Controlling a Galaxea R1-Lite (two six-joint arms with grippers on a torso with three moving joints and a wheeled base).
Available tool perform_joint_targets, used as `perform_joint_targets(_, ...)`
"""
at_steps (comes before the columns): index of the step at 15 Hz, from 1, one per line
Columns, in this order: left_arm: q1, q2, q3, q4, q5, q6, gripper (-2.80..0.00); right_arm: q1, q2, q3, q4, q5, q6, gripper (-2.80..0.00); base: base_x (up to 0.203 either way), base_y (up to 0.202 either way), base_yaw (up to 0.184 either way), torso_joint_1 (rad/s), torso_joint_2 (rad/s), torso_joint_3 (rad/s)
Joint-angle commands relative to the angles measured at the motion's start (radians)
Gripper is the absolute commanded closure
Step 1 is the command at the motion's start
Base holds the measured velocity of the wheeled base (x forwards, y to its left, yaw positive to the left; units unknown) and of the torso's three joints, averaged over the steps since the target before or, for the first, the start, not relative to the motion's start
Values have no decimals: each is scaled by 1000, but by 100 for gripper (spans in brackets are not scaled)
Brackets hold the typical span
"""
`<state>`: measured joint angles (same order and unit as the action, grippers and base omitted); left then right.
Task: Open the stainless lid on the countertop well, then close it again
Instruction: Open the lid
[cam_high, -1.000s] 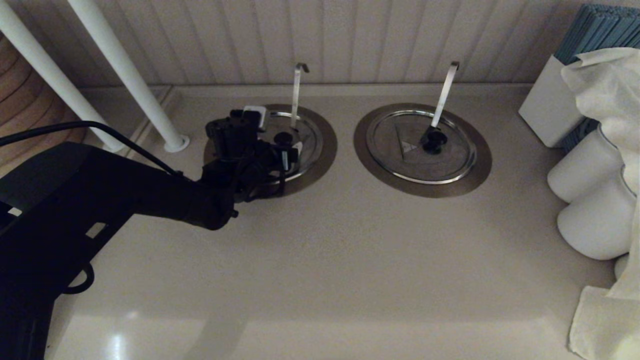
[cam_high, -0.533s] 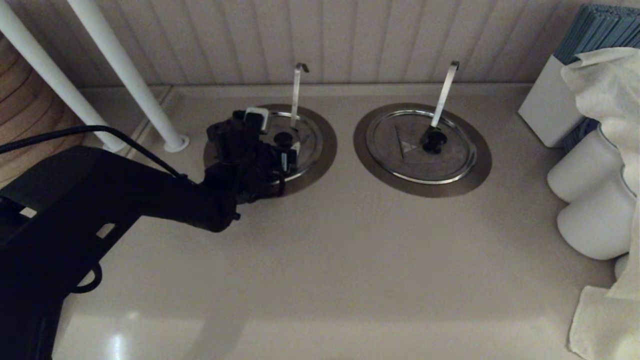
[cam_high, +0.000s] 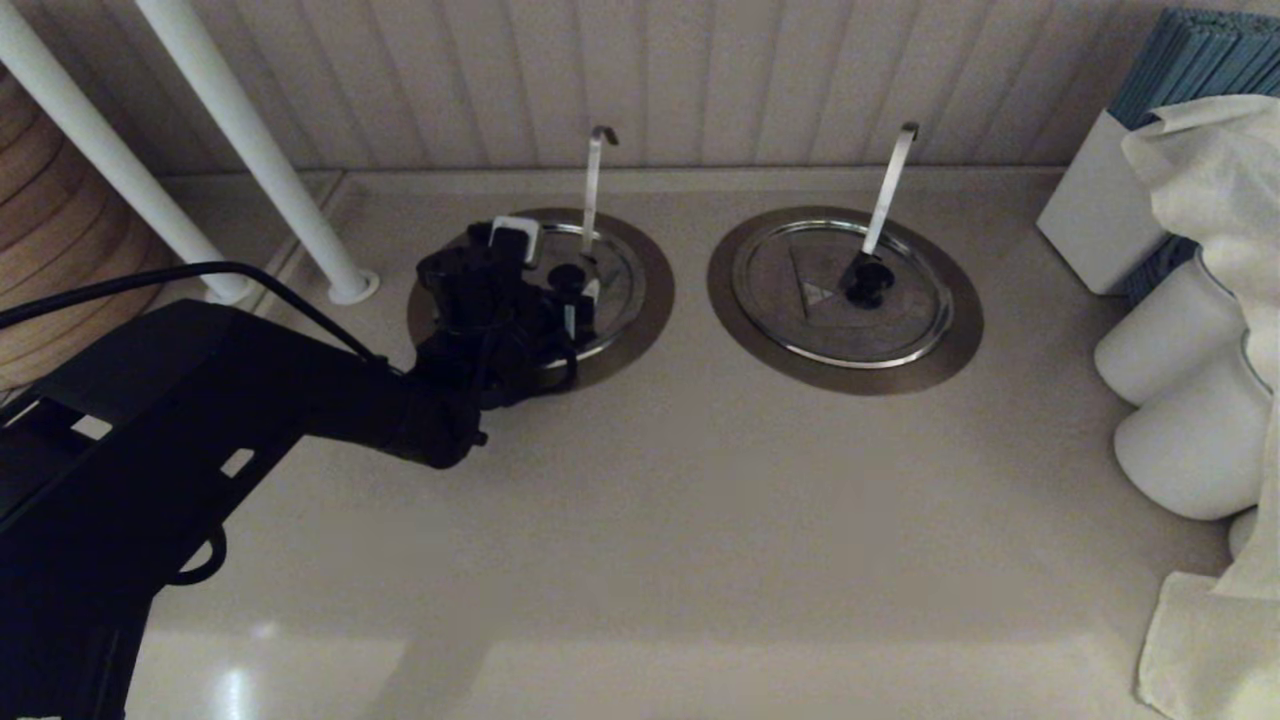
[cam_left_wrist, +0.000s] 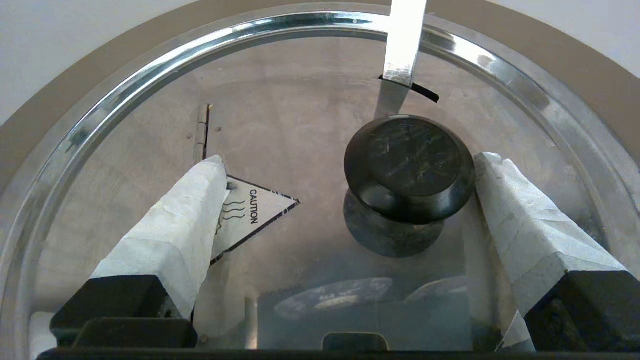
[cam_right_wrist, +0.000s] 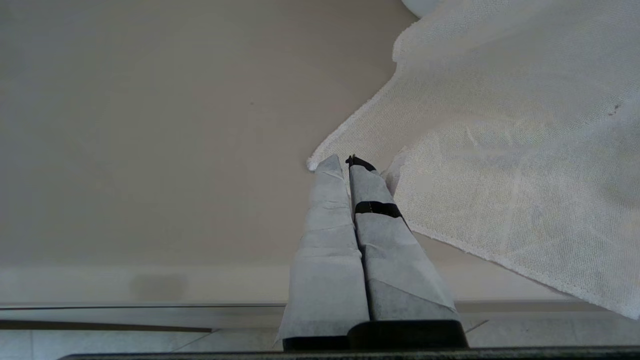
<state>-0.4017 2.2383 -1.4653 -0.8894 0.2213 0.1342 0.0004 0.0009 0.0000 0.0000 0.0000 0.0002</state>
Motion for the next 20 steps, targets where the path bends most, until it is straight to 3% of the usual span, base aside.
perform_joint_targets(1,0,-3,-1,-5,1,0,-280,0,0,0,0,0,0,0,0,0,0,0,0,0)
perform_joint_targets(20,48,-20,-24,-8,4,2,-280,0,0,0,0,0,0,0,0,0,0,0,0,0)
